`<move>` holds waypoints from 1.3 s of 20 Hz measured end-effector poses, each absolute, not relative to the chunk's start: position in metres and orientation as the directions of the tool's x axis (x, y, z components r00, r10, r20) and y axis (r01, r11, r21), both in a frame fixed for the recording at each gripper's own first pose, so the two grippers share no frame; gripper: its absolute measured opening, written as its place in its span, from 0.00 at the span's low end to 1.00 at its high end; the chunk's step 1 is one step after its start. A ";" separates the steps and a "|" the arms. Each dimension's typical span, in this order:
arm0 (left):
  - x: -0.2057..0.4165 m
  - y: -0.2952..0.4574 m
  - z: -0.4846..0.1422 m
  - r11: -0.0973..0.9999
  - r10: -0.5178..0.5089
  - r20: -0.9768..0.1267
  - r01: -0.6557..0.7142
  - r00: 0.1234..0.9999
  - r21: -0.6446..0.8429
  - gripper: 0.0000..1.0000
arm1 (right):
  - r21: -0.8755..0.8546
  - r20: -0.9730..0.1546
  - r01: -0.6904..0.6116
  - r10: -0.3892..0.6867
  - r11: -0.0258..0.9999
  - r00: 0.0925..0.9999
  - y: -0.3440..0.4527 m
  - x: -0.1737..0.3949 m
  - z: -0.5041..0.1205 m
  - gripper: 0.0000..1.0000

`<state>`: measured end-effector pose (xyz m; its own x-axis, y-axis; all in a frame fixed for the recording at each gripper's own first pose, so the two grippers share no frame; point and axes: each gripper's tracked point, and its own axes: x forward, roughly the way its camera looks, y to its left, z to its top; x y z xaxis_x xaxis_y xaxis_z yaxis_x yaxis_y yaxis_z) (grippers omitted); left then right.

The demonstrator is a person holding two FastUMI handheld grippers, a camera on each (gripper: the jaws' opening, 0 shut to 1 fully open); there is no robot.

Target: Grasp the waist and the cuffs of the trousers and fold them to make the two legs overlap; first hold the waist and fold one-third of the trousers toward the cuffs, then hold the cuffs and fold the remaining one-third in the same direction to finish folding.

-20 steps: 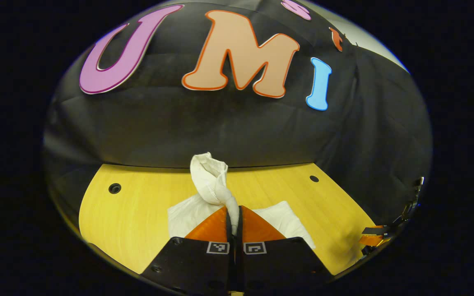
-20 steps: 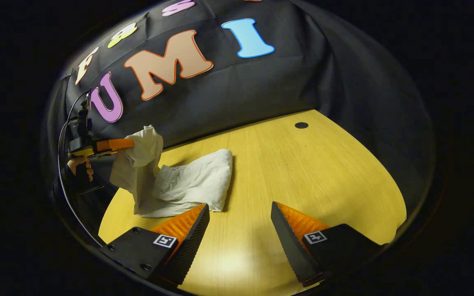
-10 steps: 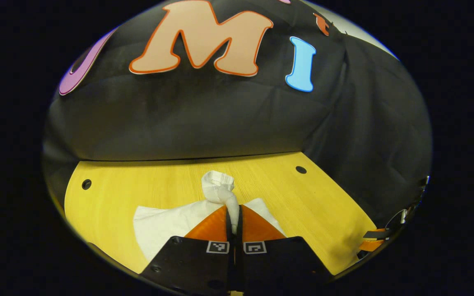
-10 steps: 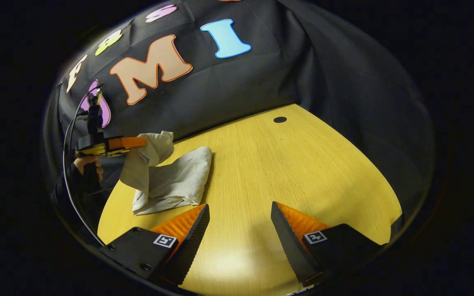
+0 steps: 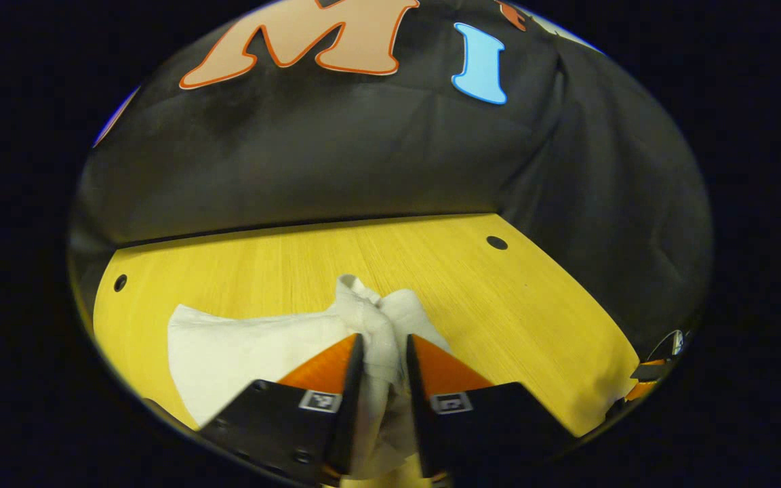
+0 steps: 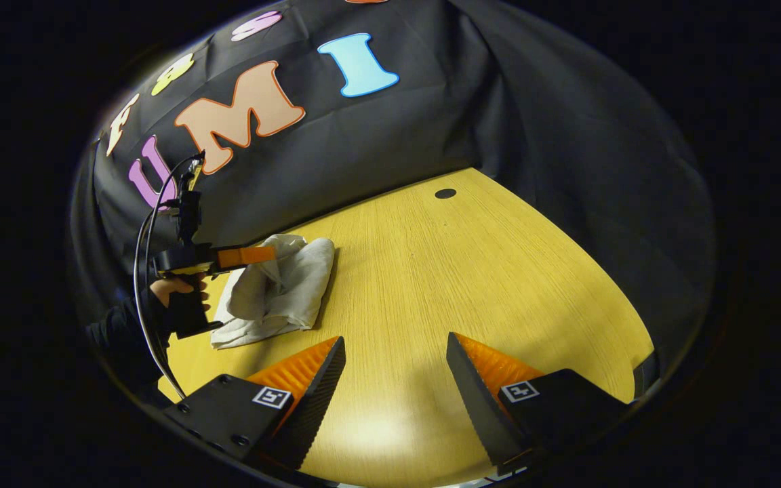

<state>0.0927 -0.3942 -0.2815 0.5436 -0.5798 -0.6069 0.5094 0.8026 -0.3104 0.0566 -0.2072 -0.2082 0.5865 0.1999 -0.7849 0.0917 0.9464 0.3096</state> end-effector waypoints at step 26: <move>0.007 -0.090 -0.033 0.986 -0.158 -0.136 0.150 0.978 -0.066 0.93 | 0.184 -0.234 -0.273 0.312 0.944 0.921 -0.017 0.156 0.025 0.96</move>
<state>0.0066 -0.0903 -0.0327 0.9780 -0.1577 -0.1364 0.1499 0.9865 -0.0664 0.1555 -0.0171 0.0250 0.9207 0.3121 -0.2341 -0.2732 0.9441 0.1845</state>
